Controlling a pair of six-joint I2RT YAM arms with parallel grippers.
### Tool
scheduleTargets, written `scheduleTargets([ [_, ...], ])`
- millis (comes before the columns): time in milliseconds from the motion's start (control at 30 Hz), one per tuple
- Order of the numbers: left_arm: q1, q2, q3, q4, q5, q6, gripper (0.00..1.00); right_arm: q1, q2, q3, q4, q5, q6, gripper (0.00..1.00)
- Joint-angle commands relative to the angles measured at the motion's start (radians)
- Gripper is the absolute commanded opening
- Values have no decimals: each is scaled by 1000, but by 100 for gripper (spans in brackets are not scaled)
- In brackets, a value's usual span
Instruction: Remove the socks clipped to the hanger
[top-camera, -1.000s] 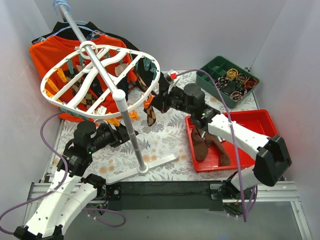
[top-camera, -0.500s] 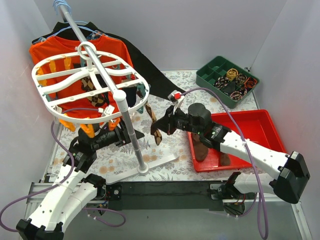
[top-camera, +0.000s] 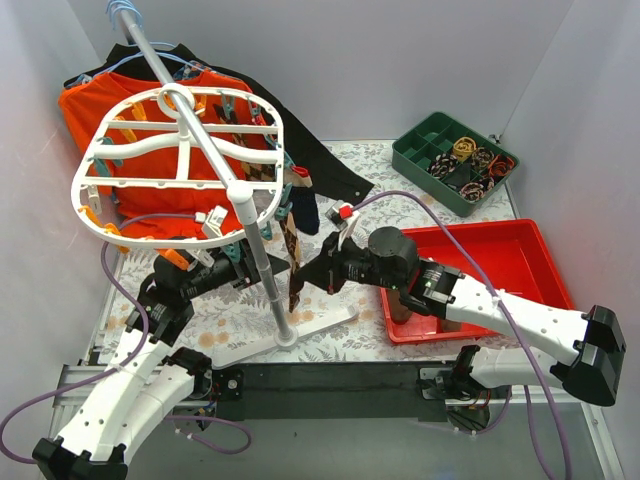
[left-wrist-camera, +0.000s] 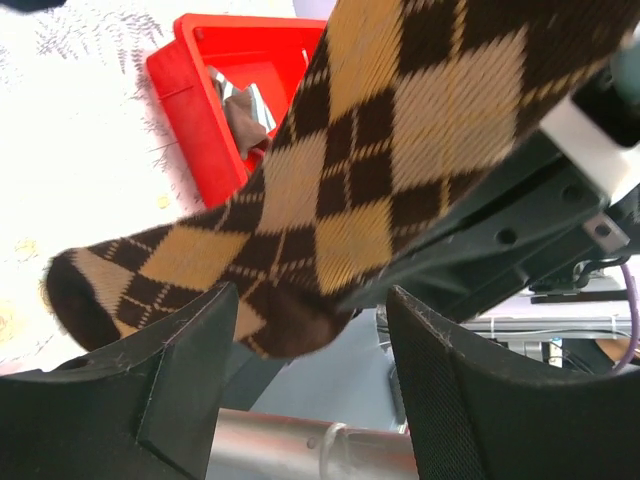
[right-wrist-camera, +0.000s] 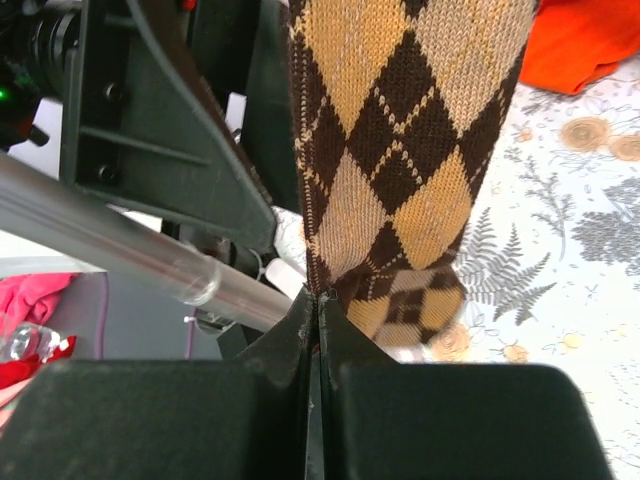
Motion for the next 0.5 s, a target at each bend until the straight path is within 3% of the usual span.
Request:
scheduleTargets([
  [0, -2, -20, 2, 41, 54, -17, 61, 34, -4, 6, 12, 46, 19, 1],
  [467, -2, -5, 30, 46, -27, -91, 63, 98, 22, 38, -2, 65, 11, 1],
])
